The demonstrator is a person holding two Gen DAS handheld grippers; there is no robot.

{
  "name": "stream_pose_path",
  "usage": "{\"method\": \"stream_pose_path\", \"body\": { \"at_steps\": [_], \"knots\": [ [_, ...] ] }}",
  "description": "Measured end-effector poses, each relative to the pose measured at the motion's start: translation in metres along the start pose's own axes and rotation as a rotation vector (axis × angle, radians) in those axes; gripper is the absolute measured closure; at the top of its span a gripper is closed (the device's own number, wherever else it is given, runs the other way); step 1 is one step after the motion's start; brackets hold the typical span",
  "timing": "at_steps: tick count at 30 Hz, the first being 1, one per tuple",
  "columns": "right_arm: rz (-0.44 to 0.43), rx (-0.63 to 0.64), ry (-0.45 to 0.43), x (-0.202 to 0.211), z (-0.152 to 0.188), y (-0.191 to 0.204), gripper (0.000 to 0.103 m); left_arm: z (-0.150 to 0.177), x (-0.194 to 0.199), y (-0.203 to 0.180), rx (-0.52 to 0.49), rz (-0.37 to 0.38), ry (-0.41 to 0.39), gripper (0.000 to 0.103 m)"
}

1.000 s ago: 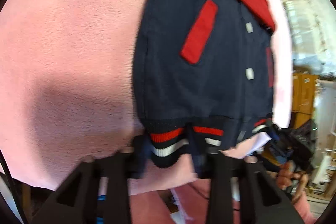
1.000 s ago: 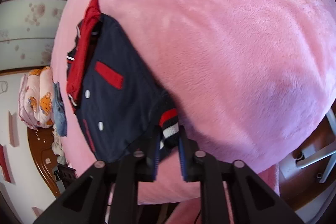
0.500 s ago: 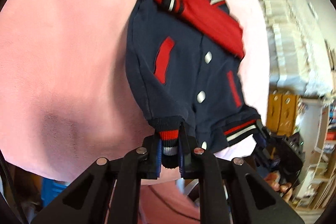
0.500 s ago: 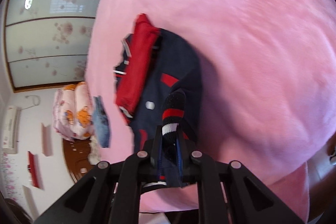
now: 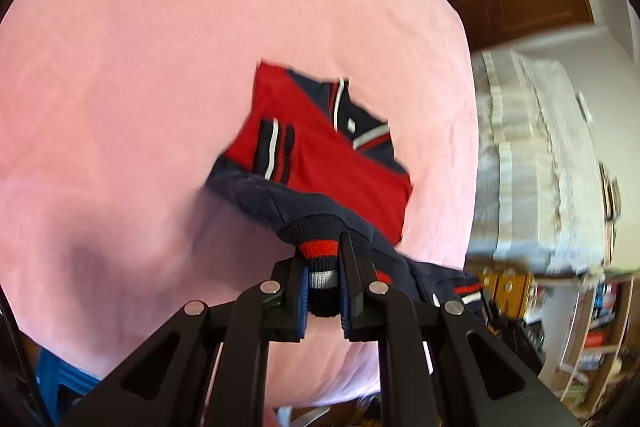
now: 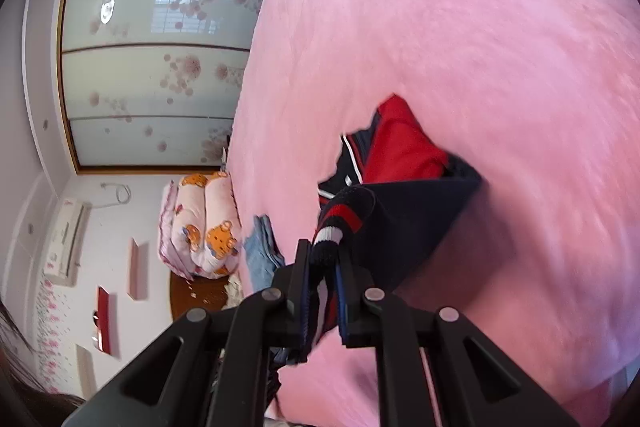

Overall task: Fold large clothes
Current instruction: 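Grasp the striped hem with both grippers and lift it toward the collar, then lay the hem over the collar and open both grippers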

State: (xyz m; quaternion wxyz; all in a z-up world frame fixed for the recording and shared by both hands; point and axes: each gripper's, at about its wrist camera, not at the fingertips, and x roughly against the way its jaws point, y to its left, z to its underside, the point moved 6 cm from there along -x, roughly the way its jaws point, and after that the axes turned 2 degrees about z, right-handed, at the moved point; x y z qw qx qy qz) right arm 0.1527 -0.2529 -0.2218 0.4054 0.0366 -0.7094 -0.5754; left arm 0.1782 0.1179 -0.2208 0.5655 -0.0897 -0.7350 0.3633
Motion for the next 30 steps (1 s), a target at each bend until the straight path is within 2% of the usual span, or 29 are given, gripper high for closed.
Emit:
{"method": "stream_pose_path", "body": {
  "at_steps": [2, 4, 7, 13, 19, 24, 27, 30],
  "knots": [
    [-0.002, -0.006, 0.018, -0.01, -0.013, 0.003, 0.093, -0.013, -0.008, -0.005, 0.025, -0.002, -0.02, 0.093],
    [0.004, 0.007, 0.045, -0.025, -0.026, 0.006, 0.093, -0.026, -0.021, -0.008, 0.043, -0.035, -0.034, 0.093],
    [0.048, 0.027, 0.07, -0.051, -0.045, 0.007, 0.093, -0.046, -0.045, -0.007, 0.079, -0.075, -0.041, 0.093],
    [0.147, -0.014, 0.111, -0.099, -0.071, -0.001, 0.093, -0.076, -0.088, 0.002, 0.129, -0.155, 0.003, 0.092],
    [0.233, -0.055, 0.121, -0.137, -0.088, -0.012, 0.089, -0.104, -0.119, 0.009, 0.147, -0.199, 0.02, 0.089],
    [0.236, -0.078, 0.116, -0.153, -0.098, -0.018, 0.086, -0.121, -0.131, 0.014, 0.144, -0.199, 0.026, 0.087],
    [0.214, -0.061, 0.083, -0.155, -0.107, -0.014, 0.084, -0.133, -0.13, 0.011, 0.139, -0.187, -0.003, 0.083],
    [0.253, -0.007, 0.078, -0.156, -0.113, -0.009, 0.08, -0.144, -0.128, 0.007, 0.122, -0.19, -0.028, 0.069]
  ]
}}
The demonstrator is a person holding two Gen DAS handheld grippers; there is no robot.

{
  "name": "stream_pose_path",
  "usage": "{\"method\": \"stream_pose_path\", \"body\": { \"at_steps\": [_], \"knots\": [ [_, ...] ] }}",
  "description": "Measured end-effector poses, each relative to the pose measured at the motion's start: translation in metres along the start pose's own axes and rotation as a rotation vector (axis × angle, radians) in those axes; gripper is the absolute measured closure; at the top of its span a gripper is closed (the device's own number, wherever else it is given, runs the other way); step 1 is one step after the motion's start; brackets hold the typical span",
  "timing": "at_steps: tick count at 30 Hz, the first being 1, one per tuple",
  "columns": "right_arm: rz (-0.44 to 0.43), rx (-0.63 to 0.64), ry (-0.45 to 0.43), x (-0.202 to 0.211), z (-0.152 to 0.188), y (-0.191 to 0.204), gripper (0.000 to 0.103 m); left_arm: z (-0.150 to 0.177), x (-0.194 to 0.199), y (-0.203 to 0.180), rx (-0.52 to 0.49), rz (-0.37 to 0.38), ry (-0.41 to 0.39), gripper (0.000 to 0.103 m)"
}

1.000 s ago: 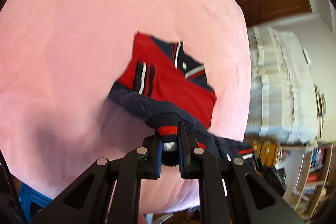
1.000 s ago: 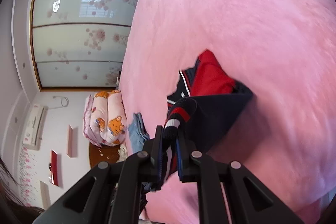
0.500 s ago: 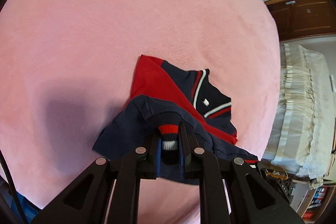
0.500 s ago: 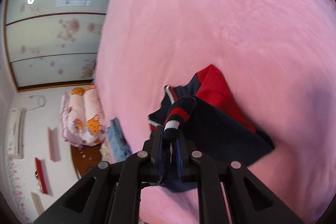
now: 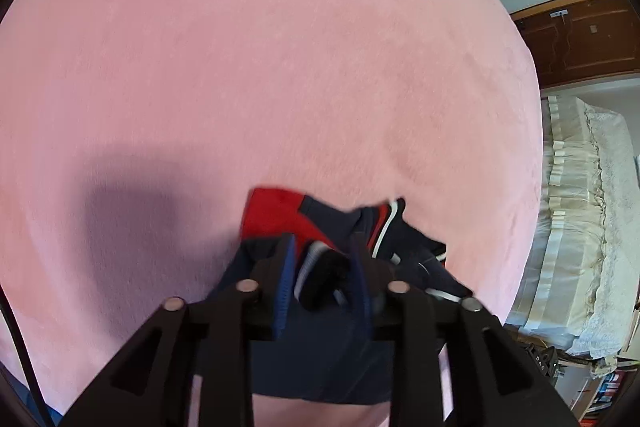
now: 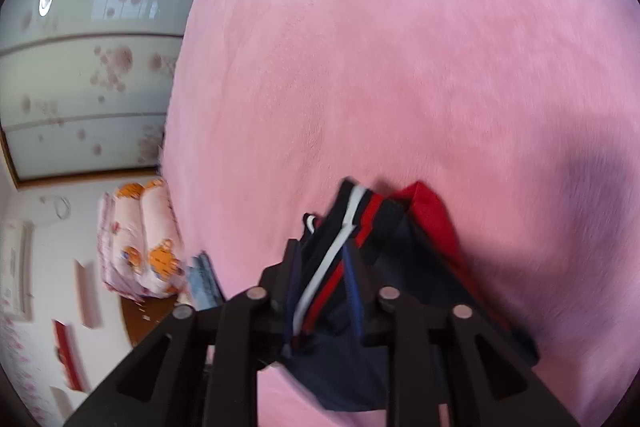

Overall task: Fold large clothes
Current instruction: 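Lay the hem over the collar and open both grippers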

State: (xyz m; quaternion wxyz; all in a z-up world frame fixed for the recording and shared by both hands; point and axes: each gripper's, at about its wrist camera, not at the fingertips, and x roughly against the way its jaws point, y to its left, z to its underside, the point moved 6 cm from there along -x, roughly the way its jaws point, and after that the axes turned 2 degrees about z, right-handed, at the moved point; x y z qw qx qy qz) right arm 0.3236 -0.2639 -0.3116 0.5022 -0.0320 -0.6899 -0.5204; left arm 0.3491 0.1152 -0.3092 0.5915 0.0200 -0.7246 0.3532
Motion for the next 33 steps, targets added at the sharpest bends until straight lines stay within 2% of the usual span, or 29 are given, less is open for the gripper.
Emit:
{"method": "stream_pose_path", "body": {
  "at_steps": [1, 4, 8, 12, 17, 20, 25, 28, 29, 30, 32, 33],
  "knots": [
    [0.014, 0.015, -0.001, 0.0, -0.001, 0.001, 0.08, -0.002, 0.0, -0.002, -0.014, -0.018, -0.004, 0.063],
    [0.031, 0.037, 0.017, -0.002, 0.0, 0.001, 0.08, -0.005, 0.0, -0.005, -0.069, -0.073, -0.018, 0.053],
    [0.092, 0.085, 0.048, -0.001, 0.006, -0.005, 0.08, 0.002, -0.004, -0.001, -0.136, -0.135, 0.004, 0.041],
    [0.192, 0.193, 0.067, 0.007, 0.017, -0.017, 0.066, 0.021, -0.011, 0.009, -0.182, -0.153, 0.065, 0.041],
    [0.304, 0.33, 0.1, 0.017, 0.033, -0.037, 0.064, 0.05, -0.014, 0.035, -0.179, -0.164, 0.125, 0.041],
    [0.347, 0.382, 0.118, 0.021, 0.043, -0.047, 0.057, 0.065, -0.018, 0.054, -0.16, -0.177, 0.166, 0.041],
    [0.336, 0.398, 0.187, 0.019, 0.059, -0.065, 0.056, 0.091, -0.027, 0.071, -0.124, -0.08, 0.229, 0.041],
    [0.329, 0.387, 0.214, 0.012, 0.067, -0.072, 0.056, 0.099, -0.029, 0.074, -0.169, -0.063, 0.201, 0.041],
    [0.31, 0.386, 0.217, 0.011, 0.071, -0.074, 0.057, 0.099, -0.029, 0.073, -0.173, -0.059, 0.193, 0.041],
    [0.302, 0.392, 0.215, 0.012, 0.073, -0.074, 0.063, 0.1, -0.029, 0.074, -0.174, -0.055, 0.182, 0.041],
    [0.311, 0.428, 0.183, 0.015, 0.076, -0.073, 0.077, 0.101, -0.029, 0.074, -0.171, -0.058, 0.172, 0.044],
    [0.316, 0.44, 0.173, 0.015, 0.078, -0.072, 0.09, 0.102, -0.029, 0.072, -0.174, -0.065, 0.167, 0.049]
  ]
}}
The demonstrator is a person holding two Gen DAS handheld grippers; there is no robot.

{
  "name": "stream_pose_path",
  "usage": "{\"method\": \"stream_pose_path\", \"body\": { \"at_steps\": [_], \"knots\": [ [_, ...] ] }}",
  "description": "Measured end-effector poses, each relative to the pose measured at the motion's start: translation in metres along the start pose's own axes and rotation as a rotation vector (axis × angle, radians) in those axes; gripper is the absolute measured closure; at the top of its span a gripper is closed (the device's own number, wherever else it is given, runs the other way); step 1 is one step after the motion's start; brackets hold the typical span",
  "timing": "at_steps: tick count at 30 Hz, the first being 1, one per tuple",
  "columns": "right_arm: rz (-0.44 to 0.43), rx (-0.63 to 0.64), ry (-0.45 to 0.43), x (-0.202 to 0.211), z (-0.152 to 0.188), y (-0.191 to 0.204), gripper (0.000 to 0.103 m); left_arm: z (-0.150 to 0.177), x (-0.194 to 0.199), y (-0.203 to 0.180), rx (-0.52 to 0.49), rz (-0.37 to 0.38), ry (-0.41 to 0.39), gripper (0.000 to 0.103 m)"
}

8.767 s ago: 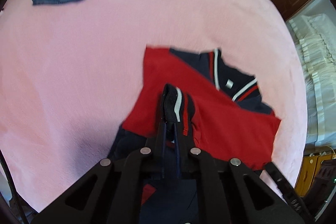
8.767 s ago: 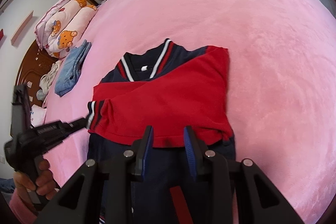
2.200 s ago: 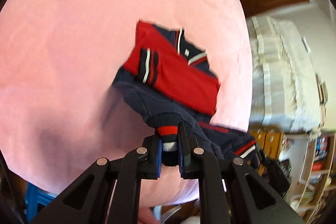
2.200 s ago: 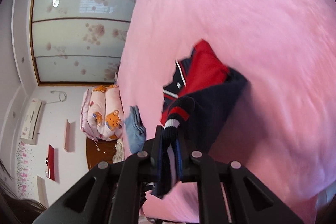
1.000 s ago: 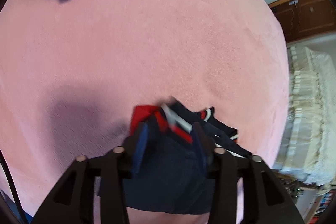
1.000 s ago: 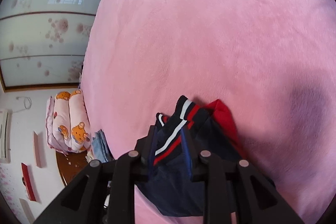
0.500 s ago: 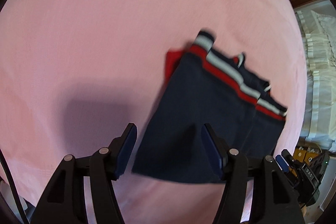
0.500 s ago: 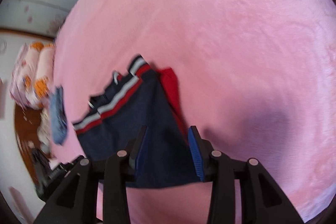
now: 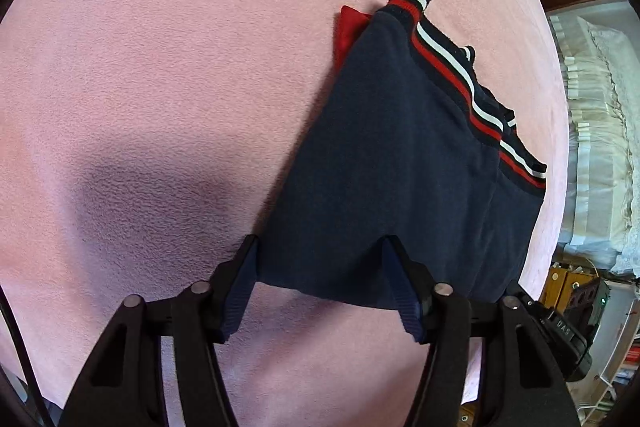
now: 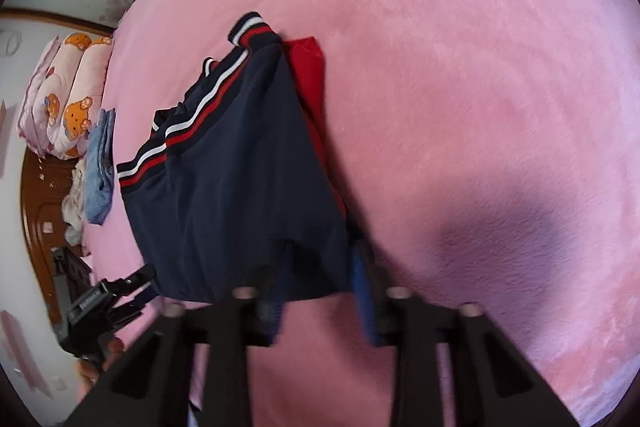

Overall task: Fold large clothes
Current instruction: 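Lay the hem over the collar and open both grippers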

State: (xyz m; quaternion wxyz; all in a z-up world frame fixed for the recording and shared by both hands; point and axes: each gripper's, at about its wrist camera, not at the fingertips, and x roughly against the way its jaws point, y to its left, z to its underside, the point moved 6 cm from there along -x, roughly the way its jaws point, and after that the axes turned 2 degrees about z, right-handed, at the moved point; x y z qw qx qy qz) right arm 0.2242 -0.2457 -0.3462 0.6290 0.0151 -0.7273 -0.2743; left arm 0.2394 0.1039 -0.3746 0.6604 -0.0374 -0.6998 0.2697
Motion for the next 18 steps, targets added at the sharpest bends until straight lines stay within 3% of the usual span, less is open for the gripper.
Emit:
{"method": "stream_pose_path", "body": {
  "at_steps": [2, 4, 8, 9, 18],
  "knots": [
    [0.017, 0.01, -0.018, 0.004, 0.003, -0.001, 0.096, 0.0, 0.003, 0.0, -0.012, -0.023, -0.004, 0.06],
    [0.011, 0.008, -0.03, 0.007, 0.008, -0.005, 0.098, 0.001, 0.005, 0.0, -0.025, -0.034, -0.004, 0.081],
    [0.014, -0.006, -0.048, 0.007, 0.014, -0.009, 0.1, 0.002, 0.008, 0.002, -0.052, -0.075, -0.019, 0.096],
    [0.028, -0.004, -0.051, 0.006, 0.014, -0.009, 0.1, 0.002, 0.007, 0.003, -0.057, -0.107, -0.021, 0.096],
    [0.052, -0.112, -0.077, -0.001, 0.025, -0.019, 0.1, 0.003, 0.005, 0.022, 0.004, -0.122, -0.025, 0.097]
  ]
}}
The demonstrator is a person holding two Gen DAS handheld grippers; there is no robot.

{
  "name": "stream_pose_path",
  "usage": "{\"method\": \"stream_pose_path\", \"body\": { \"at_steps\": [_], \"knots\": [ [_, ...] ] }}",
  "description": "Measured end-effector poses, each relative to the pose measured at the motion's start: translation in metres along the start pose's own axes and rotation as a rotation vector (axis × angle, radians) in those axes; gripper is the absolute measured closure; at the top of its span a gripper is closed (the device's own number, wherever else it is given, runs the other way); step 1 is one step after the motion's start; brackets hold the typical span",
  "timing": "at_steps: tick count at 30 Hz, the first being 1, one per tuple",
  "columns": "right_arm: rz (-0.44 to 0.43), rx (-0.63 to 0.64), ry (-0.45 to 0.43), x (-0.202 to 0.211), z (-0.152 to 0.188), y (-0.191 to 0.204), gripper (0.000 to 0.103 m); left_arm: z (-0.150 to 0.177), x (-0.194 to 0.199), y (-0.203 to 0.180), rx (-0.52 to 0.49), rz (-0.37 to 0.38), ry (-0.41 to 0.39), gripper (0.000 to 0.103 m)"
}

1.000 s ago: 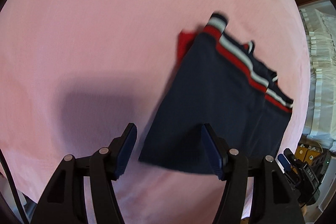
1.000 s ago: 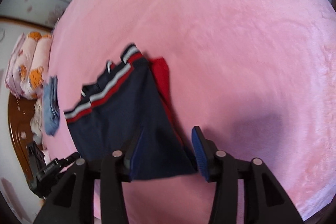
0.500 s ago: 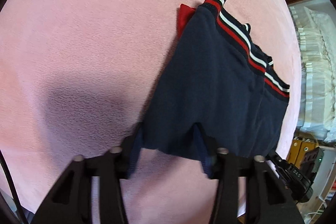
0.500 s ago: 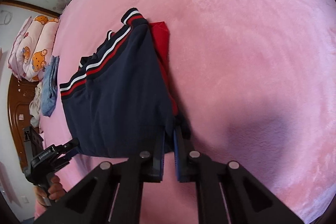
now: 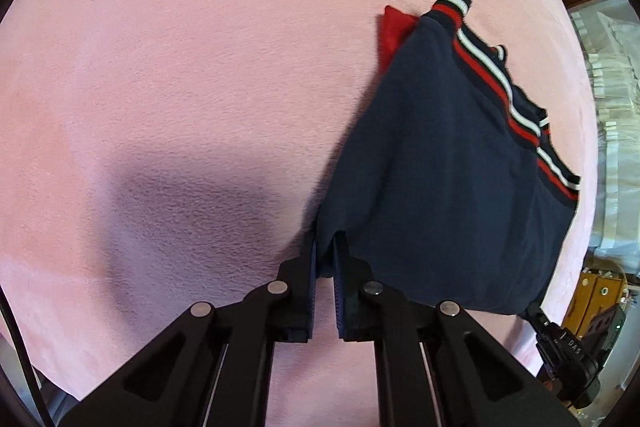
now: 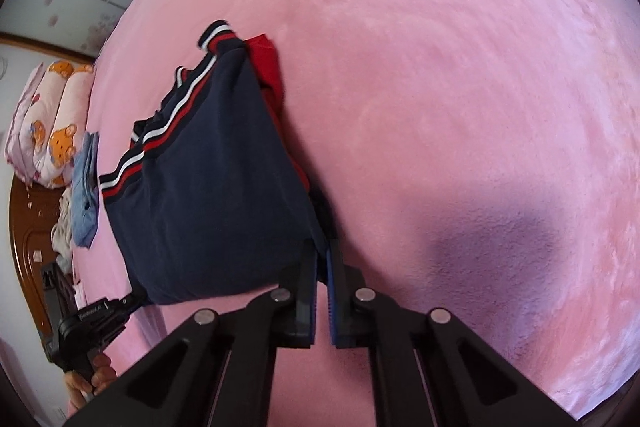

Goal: Fold large clothes

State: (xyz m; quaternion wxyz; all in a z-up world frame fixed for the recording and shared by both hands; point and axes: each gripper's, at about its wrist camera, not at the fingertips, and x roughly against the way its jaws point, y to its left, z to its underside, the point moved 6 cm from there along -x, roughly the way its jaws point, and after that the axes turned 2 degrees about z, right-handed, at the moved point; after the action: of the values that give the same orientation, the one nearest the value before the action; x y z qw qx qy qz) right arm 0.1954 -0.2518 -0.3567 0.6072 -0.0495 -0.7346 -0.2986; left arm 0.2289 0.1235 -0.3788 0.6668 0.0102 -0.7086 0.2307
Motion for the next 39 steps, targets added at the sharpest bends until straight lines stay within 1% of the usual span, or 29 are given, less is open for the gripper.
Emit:
{"method": "stream_pose_path", "body": {
  "at_steps": [3, 5, 6, 7, 8, 9, 10, 11, 12, 15, 16, 19, 21, 23, 24, 26, 29, 30, 32, 33, 35, 38, 39],
  "knots": [
    [0.025, 0.016, -0.007, -0.004, -0.003, -0.001, 0.1, -0.002, -0.006, 0.005, 0.005, -0.005, 0.009, 0.097],
    [0.034, 0.031, -0.012, -0.003, -0.004, 0.001, 0.1, -0.005, -0.004, 0.008, 0.014, 0.007, 0.017, 0.097],
    [0.03, 0.03, -0.013, -0.002, -0.004, 0.002, 0.099, -0.006, -0.001, 0.008, 0.015, 0.007, 0.01, 0.095],
    [0.019, 0.03, -0.02, 0.001, -0.004, 0.004, 0.098, -0.006, 0.004, 0.007, 0.002, -0.01, -0.006, 0.094],
    [0.011, 0.038, -0.03, 0.005, -0.005, 0.007, 0.098, -0.007, 0.008, 0.007, -0.014, -0.037, -0.018, 0.093],
    [0.011, 0.051, -0.038, 0.009, -0.005, 0.01, 0.096, -0.007, 0.018, 0.006, -0.065, -0.111, -0.049, 0.092],
    [0.021, 0.072, -0.056, 0.015, -0.005, 0.012, 0.095, -0.007, 0.024, 0.005, -0.105, -0.162, -0.068, 0.091],
    [0.038, 0.102, -0.084, 0.023, -0.005, 0.017, 0.095, -0.006, 0.031, 0.003, -0.149, -0.202, -0.089, 0.091],
    [0.048, 0.132, -0.109, 0.03, -0.004, 0.021, 0.095, -0.004, 0.041, -0.001, -0.192, -0.218, -0.11, 0.091],
    [0.053, 0.24, -0.176, 0.051, 0.0, 0.041, 0.095, 0.001, 0.059, -0.014, -0.245, -0.166, -0.14, 0.089],
    [0.043, 0.271, -0.189, 0.056, 0.002, 0.048, 0.095, 0.004, 0.065, -0.022, -0.269, -0.131, -0.143, 0.089],
    [-0.038, 0.347, -0.211, 0.064, 0.015, 0.073, 0.095, 0.015, 0.069, -0.047, -0.327, -0.049, -0.13, 0.09],
    [-0.092, 0.39, -0.197, 0.06, 0.025, 0.09, 0.095, 0.025, 0.062, -0.068, -0.366, 0.009, -0.09, 0.09],
    [-0.117, 0.431, -0.171, 0.051, 0.034, 0.104, 0.095, 0.034, 0.049, -0.095, -0.392, 0.051, -0.043, 0.091],
    [-0.124, 0.45, -0.158, 0.042, 0.041, 0.113, 0.098, 0.038, 0.045, -0.102, -0.397, 0.063, -0.031, 0.094],
    [-0.146, 0.478, -0.134, 0.026, 0.05, 0.125, 0.098, 0.047, 0.03, -0.12, -0.424, 0.105, 0.011, 0.097],
    [-0.182, 0.499, -0.107, 0.001, 0.059, 0.137, 0.103, 0.058, 0.008, -0.138, -0.477, 0.096, 0.042, 0.098],
    [-0.184, 0.502, -0.101, -0.005, 0.061, 0.139, 0.103, 0.058, 0.004, -0.138, -0.478, 0.098, 0.047, 0.098],
    [-0.183, 0.496, -0.102, -0.019, 0.061, 0.139, 0.103, 0.058, -0.017, -0.15, -0.461, 0.114, 0.066, 0.103],
    [-0.183, 0.491, -0.107, -0.022, 0.061, 0.138, 0.103, 0.055, -0.025, -0.153, -0.454, 0.11, 0.061, 0.103],
    [-0.209, 0.472, -0.12, -0.028, 0.056, 0.136, 0.103, 0.048, -0.034, -0.154, -0.448, 0.127, 0.062, 0.103],
    [-0.222, 0.461, -0.137, -0.036, 0.041, 0.135, 0.103, 0.033, -0.049, -0.161, -0.445, 0.147, 0.034, 0.103],
    [-0.219, 0.467, -0.144, -0.038, 0.038, 0.136, 0.103, 0.031, -0.046, -0.157, -0.445, 0.15, 0.023, 0.103]
  ]
}}
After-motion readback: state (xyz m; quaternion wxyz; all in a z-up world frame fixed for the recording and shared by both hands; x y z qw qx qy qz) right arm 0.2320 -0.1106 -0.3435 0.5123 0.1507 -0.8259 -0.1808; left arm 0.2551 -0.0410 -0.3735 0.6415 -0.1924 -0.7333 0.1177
